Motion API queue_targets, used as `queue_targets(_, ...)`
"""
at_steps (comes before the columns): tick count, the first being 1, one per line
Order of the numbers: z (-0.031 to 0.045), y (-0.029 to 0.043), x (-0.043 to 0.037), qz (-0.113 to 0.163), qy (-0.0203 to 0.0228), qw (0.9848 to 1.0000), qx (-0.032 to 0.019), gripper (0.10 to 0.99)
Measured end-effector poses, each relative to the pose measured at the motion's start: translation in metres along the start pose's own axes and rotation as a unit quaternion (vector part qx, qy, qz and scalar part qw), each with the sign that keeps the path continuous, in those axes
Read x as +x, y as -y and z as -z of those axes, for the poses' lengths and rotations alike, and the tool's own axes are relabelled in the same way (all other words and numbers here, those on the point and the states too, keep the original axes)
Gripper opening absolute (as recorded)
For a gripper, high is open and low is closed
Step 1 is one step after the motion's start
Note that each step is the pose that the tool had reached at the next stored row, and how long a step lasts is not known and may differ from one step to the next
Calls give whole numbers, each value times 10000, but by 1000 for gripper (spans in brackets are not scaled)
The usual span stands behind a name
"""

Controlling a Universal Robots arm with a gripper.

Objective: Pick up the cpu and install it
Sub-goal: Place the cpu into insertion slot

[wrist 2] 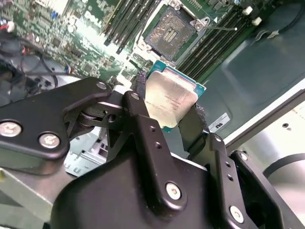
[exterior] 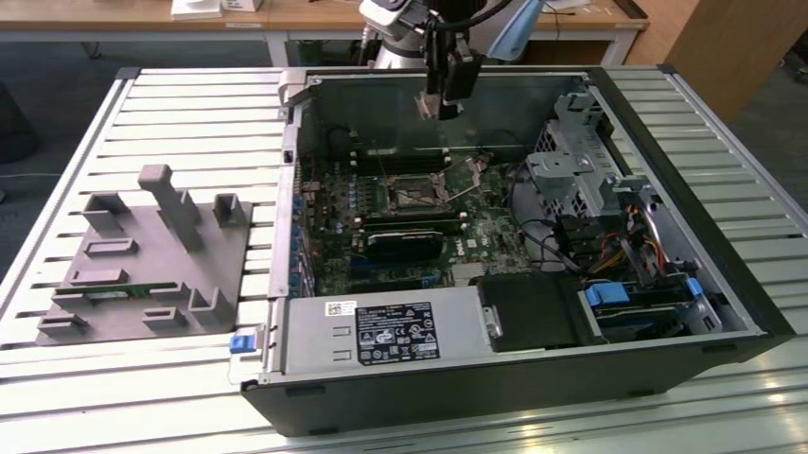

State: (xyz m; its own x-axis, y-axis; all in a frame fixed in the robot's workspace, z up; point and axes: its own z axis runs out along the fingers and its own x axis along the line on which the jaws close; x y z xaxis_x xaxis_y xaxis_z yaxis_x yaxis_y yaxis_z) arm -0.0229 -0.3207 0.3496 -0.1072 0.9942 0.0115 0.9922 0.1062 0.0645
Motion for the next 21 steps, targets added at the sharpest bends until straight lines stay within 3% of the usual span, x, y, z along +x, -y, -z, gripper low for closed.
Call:
queue_targets(6, -51, 3, 3, -439, 34, 9990, 28, 529)
queue_targets(12, -101, 7, 4, -847, 65, 9964, 43, 529)
queue_targets(16, -168, 19, 7, -850, 67, 9963, 59, 529)
queue_targets(21, -235, 32, 7, -600, 51, 9982, 62, 529)
